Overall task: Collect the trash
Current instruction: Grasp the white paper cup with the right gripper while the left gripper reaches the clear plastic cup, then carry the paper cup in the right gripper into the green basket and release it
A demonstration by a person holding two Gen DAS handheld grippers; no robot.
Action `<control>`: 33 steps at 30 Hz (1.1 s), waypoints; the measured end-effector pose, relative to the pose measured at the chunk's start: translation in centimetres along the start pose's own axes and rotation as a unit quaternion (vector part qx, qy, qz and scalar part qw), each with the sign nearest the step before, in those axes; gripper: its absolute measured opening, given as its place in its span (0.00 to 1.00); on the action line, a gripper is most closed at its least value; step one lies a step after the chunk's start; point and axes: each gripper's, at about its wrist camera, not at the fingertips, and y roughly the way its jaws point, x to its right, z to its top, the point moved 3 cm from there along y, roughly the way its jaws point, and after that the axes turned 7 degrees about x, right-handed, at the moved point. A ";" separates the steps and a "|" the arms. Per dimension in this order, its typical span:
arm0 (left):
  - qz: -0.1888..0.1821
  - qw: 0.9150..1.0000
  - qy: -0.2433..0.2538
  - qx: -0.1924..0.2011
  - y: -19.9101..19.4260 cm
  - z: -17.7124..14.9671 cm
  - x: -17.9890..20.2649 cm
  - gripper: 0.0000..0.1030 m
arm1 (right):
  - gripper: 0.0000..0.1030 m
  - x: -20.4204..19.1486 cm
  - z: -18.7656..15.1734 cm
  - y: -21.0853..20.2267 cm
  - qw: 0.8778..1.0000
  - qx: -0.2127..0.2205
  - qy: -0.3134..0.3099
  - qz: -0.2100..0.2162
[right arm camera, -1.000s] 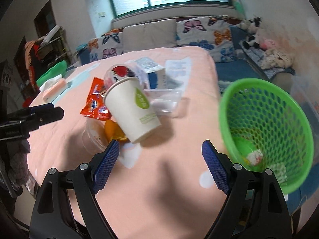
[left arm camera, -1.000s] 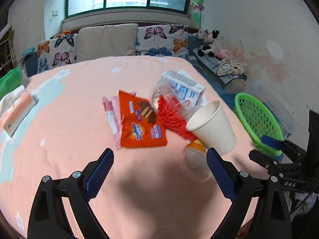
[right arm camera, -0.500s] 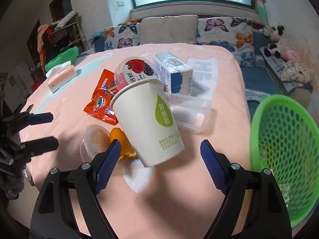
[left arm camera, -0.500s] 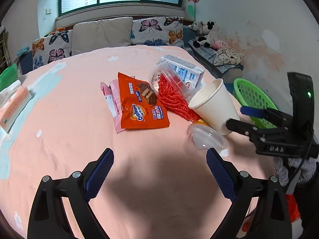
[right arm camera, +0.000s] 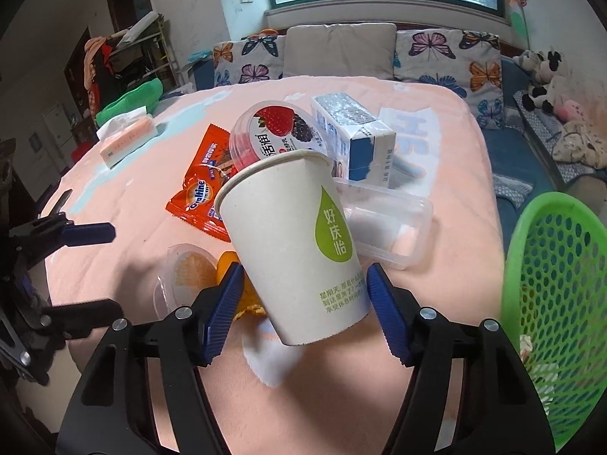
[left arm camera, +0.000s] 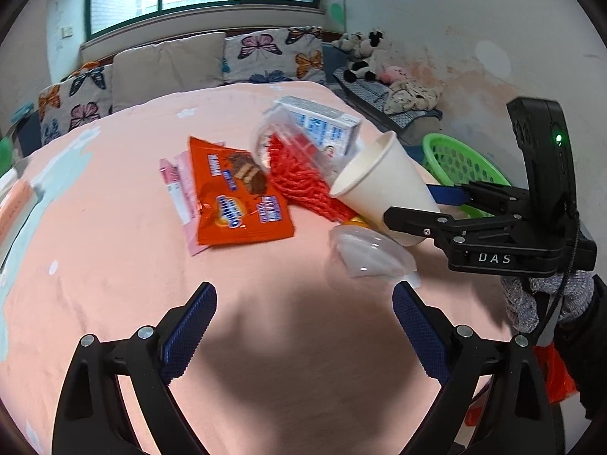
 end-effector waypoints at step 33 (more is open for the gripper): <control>-0.085 0.996 0.019 -0.001 3.8 0.2 3.2 0.55 | 0.56 1.6 -2.5 -7.4 0.996 0.036 0.067 -0.046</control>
